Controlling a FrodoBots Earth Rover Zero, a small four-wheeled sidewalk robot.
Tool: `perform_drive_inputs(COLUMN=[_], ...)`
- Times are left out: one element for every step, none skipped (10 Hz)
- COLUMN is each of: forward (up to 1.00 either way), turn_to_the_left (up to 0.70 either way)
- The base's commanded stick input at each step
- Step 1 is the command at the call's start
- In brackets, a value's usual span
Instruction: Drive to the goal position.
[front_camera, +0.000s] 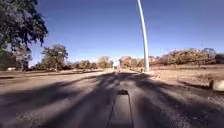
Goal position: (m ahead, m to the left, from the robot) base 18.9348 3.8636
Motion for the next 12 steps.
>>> perform_drive_inputs(forward=[0.5,0.5,0.5,0.5,0.5,0.5,0.5,0.5,0.5,0.5,0.5,0.5], turn_to_the_left=[0.0,0.0,0.0,0.0,0.0,0.0,0.0,0.0,0.0,0.0,0.0,0.0])
